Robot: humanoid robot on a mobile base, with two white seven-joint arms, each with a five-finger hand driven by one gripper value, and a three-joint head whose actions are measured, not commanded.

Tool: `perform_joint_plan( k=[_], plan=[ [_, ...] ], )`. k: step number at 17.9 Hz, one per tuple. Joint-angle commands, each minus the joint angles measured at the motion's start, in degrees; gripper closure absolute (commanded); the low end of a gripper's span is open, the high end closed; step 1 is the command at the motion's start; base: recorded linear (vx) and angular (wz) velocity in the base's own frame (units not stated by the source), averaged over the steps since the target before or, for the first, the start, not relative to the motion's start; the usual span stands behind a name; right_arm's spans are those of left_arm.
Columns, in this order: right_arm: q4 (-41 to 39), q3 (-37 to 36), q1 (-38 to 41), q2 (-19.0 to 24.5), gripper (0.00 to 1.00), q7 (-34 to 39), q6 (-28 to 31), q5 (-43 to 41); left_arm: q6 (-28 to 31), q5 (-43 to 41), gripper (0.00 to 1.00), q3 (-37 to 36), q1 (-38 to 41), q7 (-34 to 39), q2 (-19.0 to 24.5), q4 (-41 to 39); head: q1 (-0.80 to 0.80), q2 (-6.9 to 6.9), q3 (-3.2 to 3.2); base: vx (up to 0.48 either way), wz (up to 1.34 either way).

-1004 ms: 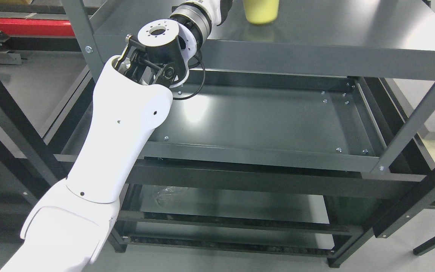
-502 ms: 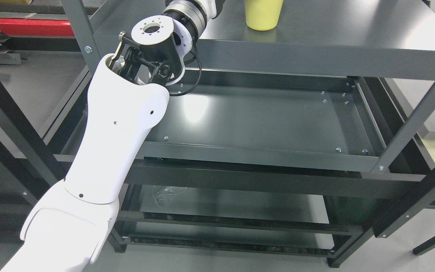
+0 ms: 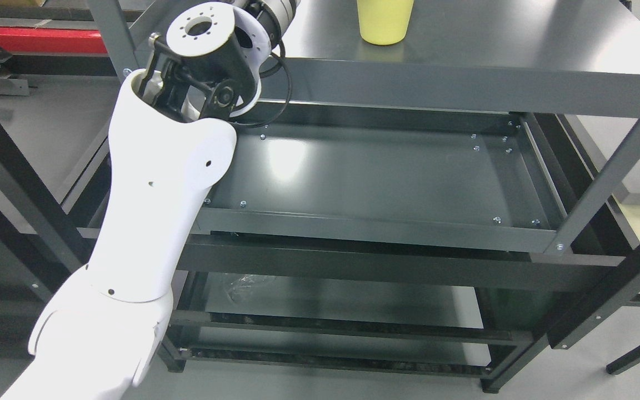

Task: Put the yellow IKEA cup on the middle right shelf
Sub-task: 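Set the cup upright on the shelf and open the left hand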

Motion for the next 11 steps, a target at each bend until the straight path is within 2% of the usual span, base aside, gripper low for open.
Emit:
perform_joint_plan(
  k=[1,7,11],
  plan=[
    [0.0,0.97,0.79,-1.0,0.01,0.02,0.04,-1.41,0.04,0.38,0.01,3.68,0.86,-10.87,1.0,-7.34,0.0,0.0,0.0,0.0,0.0],
    [0.0,0.97,0.79,-1.0,0.01,0.02,0.04,-1.41,0.04,0.46,0.01,4.11,3.32,-40.93,2.46,-9.71,0.0,0.0,0.0,0.0,0.0],
    [0.0,0.97,0.79,-1.0,0.01,0.02,0.04,-1.41,0.04,0.55,0.01,1.84,9.8,-58.69,5.18,-10.86,0.0,0.0,0.0,0.0,0.0]
  ],
)
